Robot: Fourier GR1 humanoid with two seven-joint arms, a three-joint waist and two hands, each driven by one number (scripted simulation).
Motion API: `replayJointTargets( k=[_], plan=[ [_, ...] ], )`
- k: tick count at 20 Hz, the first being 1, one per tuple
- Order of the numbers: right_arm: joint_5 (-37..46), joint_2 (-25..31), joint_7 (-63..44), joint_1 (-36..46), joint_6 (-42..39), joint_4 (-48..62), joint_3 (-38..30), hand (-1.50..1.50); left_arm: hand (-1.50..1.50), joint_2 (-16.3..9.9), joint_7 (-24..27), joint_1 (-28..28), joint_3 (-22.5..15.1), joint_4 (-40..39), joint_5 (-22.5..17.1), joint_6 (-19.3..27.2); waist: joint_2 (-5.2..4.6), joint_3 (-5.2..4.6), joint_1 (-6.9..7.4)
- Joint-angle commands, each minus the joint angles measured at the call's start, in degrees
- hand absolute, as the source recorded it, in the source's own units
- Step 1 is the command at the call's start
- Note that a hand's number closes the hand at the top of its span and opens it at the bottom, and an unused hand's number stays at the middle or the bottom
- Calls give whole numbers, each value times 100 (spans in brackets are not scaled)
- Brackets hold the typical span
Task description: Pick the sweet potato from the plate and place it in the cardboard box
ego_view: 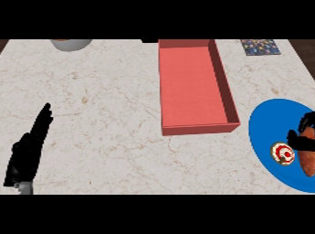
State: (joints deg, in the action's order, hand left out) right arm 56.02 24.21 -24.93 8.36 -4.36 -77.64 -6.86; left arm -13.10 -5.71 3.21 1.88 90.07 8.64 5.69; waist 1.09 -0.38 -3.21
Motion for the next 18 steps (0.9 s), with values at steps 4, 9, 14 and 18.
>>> replayJointTargets(
  k=[4, 9, 14, 18],
  plan=[
    [350, -767, -1722, -549, -249, -2948, 417, 150, 0, -68, 55, 52, 84, -11, -119, -151, -19, 18, 102],
    [362, -1334, -1744, -181, 181, -4103, 918, 150, 0, 88, -107, -29, -126, 244, 36, -42, -53, 33, 239],
    [510, -1544, -2414, 791, -438, -4559, 1284, 150, 0, 113, -108, -190, -220, 146, 183, -77, -95, 33, 332],
    [270, -1529, -2254, 1461, -533, -4034, 1057, 150, 0, 36, 291, -209, 8, -159, 161, -165, -109, 36, 345]
  ],
)
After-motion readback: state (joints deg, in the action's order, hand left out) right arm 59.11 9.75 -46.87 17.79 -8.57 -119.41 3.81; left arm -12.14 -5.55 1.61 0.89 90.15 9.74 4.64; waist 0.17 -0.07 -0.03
